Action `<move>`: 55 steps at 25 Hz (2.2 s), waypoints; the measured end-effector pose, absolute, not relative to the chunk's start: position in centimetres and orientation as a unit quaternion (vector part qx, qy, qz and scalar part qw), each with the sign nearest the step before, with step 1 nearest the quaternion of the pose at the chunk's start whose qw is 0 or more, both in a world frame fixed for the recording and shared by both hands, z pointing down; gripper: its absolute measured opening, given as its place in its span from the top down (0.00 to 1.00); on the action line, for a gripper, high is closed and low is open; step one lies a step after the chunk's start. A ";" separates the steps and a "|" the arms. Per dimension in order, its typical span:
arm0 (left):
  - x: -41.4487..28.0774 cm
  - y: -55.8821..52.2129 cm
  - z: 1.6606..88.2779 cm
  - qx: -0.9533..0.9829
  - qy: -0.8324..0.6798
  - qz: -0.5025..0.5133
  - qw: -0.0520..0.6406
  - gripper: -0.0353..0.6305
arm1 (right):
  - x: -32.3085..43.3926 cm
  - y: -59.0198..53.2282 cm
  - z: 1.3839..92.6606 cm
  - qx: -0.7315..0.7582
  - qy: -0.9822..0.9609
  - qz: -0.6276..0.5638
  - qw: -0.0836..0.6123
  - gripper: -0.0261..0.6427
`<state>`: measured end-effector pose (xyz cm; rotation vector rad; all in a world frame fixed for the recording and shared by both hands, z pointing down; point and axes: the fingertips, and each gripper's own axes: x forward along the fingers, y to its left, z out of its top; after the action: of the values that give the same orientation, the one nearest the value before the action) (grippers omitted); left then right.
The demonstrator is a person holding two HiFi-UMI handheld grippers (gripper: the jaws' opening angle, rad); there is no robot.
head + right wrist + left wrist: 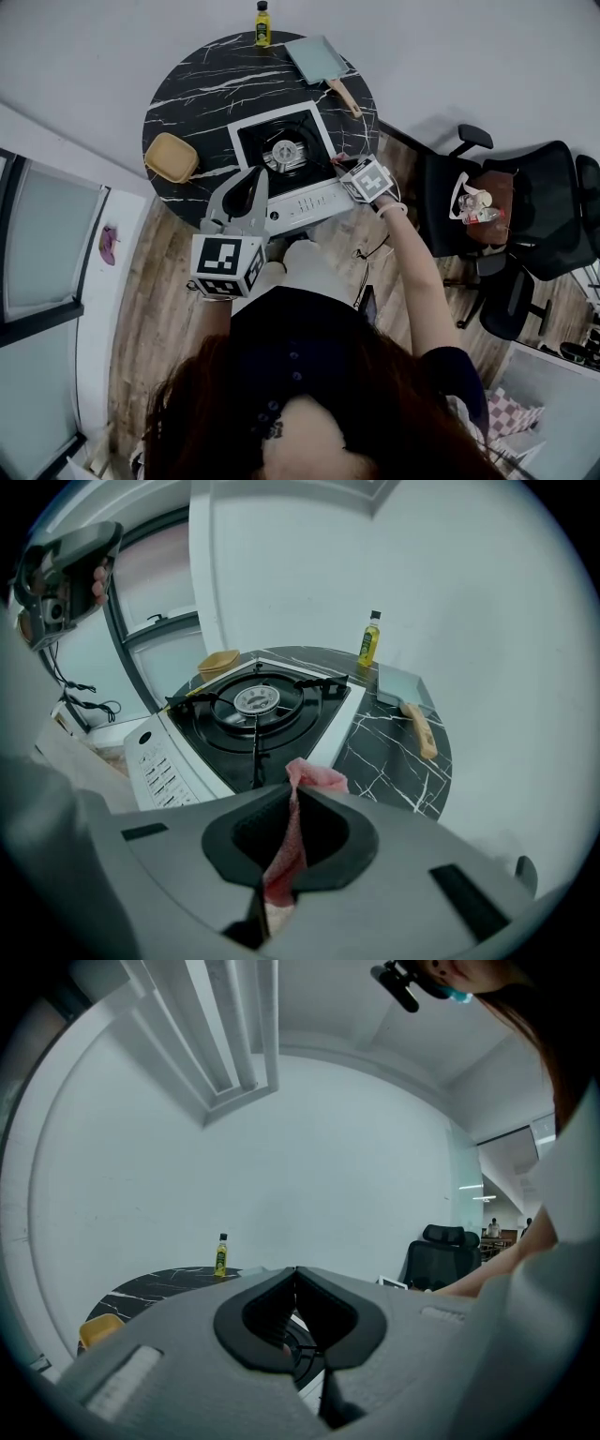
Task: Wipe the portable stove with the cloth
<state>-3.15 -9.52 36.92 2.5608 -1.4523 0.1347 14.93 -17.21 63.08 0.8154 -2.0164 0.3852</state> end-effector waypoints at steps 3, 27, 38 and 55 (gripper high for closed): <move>-2.9 -9.2 36.9 0.868 -0.486 0.045 0.095 0.93 | 15.0 -16.7 63.0 0.332 -0.815 0.156 0.449 0.93; -3.8 -7.3 37.1 0.872 -0.479 0.047 0.088 0.93 | 15.8 -13.9 62.8 0.387 -0.798 0.128 0.444 0.93; -4.9 -6.6 37.1 0.874 -0.477 0.044 0.086 0.93 | 15.5 -12.0 62.6 0.398 -0.797 0.135 0.434 0.93; -6.1 -5.3 37.4 0.875 -0.474 0.043 0.087 0.93 | 14.5 -10.2 62.5 0.439 -0.797 0.155 0.386 0.93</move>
<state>-6.06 -5.29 37.35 2.6067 -1.4128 0.1271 14.49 -10.20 62.47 1.1182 -2.0284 0.3935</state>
